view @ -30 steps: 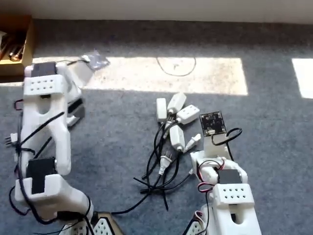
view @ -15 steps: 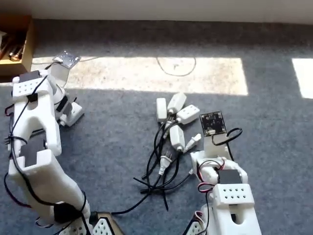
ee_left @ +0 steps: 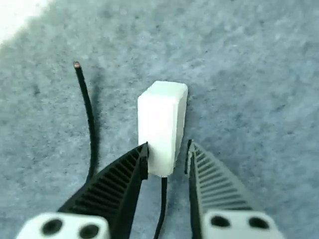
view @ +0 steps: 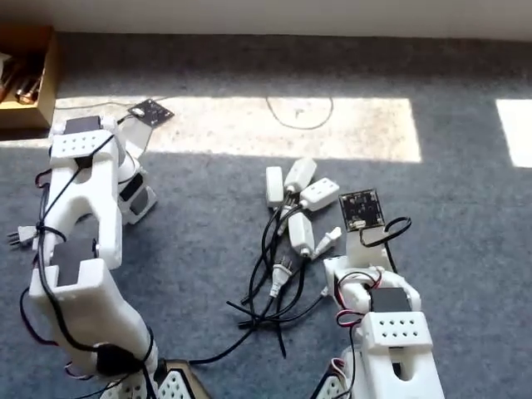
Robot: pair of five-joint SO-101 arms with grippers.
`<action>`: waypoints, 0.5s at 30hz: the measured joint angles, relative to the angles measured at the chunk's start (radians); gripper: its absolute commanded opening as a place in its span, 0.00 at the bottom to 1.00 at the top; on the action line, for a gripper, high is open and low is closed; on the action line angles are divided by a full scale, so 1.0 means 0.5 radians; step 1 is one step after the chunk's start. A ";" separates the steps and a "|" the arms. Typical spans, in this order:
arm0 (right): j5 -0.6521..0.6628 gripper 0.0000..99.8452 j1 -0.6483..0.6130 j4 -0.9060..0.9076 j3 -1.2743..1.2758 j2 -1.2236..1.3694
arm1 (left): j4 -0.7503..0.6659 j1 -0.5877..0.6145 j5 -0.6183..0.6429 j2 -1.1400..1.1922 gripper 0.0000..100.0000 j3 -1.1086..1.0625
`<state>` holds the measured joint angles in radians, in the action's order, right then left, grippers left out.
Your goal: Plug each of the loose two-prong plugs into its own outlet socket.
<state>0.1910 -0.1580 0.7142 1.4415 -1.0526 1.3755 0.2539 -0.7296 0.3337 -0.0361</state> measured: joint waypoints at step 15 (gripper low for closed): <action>0.000 0.21 0.000 0.000 0.000 0.000 | 0.362 -0.196 -0.003 -0.813 0.14 -0.046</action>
<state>0.1910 -0.1580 0.7142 1.4415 -1.0526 1.5566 0.1557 -0.7311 -0.0729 -0.0591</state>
